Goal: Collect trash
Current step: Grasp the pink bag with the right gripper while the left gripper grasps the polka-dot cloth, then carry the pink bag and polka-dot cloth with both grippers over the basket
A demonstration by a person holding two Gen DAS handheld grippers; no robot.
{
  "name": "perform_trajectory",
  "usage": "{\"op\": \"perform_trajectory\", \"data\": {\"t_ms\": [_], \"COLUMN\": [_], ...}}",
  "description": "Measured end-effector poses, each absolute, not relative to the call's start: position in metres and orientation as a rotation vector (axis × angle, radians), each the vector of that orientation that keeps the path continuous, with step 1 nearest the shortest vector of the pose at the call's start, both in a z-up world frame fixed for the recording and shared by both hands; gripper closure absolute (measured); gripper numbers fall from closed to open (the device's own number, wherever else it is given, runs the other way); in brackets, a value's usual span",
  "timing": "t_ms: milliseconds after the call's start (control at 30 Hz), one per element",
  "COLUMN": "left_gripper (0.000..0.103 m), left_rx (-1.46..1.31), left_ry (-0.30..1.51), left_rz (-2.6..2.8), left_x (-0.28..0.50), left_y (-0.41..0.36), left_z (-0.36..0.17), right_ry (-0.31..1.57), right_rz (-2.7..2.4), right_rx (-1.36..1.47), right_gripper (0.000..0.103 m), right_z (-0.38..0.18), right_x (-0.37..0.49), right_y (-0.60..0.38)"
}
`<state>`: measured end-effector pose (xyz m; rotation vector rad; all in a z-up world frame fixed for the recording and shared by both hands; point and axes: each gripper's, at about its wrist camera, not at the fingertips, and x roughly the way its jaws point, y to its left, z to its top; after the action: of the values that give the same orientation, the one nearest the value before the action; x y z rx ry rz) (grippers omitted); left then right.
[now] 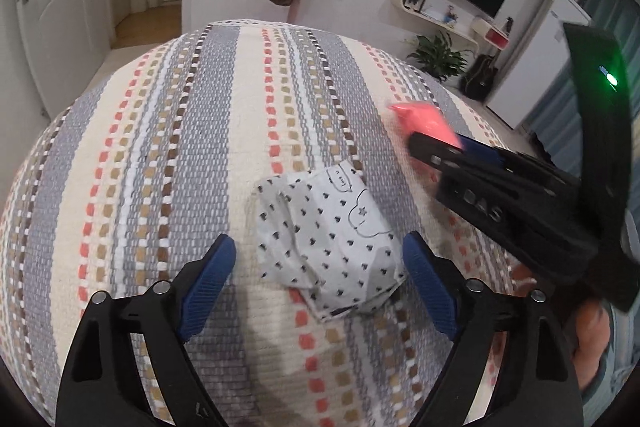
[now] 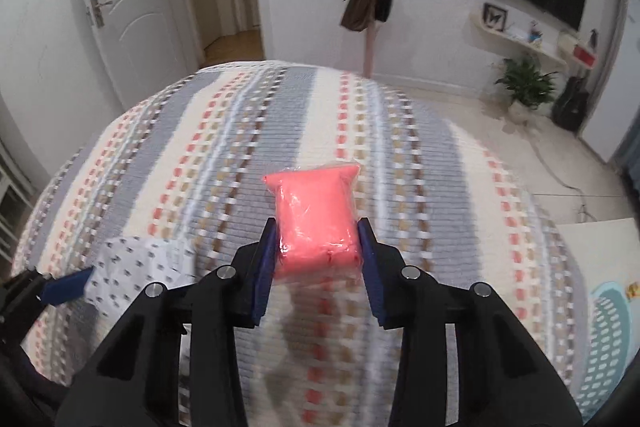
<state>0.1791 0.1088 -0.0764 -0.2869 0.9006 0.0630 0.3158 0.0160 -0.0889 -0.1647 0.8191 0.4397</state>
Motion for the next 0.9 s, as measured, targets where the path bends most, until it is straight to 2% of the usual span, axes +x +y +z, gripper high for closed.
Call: {"op": "perform_trajectory", "data": {"t_ms": [133,267,333,400,533,567,633,667,700,900], "left_gripper": [0.014,0.016,0.024,0.046,0.063,0.073,0.082,0.092,0.096,0.099], "left_rx": [-0.212,-0.083,-0.045,-0.031,-0.114,-0.154,-0.211,-0.223,-0.236,-0.308], "left_ry": [0.912,0.927,0.909,0.887,0.827,0.806,0.781,0.763,0.754,0.669], "left_rz": [0.110,0.190,0.203,0.189,0.123,0.092,0.064,0.045,0.021,-0.114], "left_x": [0.193,0.204,0.203,0.198,0.183,0.178,0.174,0.172,0.170,0.160], "left_y": [0.087,0.070,0.064,0.062,0.074,0.079,0.085,0.086,0.085,0.068], "left_z": [-0.081,-0.085,-0.085,-0.081,-0.072,-0.070,-0.065,-0.062,-0.061,-0.042], "right_ry": [0.843,0.833,0.819,0.803,0.795,0.787,0.768,0.759,0.750,0.702], "right_rz": [0.411,0.393,0.387,0.383,0.392,0.391,0.380,0.369,0.361,0.280], "right_rx": [-0.096,-0.054,-0.045,-0.026,0.029,0.039,0.042,0.044,0.053,0.093], "right_gripper": [0.067,0.067,0.067,0.067,0.067,0.067,0.067,0.067,0.067,0.067], "right_z": [-0.087,-0.078,-0.074,-0.069,-0.063,-0.061,-0.057,-0.054,-0.052,-0.037], "right_x": [0.315,0.304,0.296,0.286,0.273,0.270,0.262,0.259,0.256,0.240], "right_y": [-0.010,-0.038,-0.049,-0.059,-0.074,-0.078,-0.085,-0.089,-0.094,-0.130]}}
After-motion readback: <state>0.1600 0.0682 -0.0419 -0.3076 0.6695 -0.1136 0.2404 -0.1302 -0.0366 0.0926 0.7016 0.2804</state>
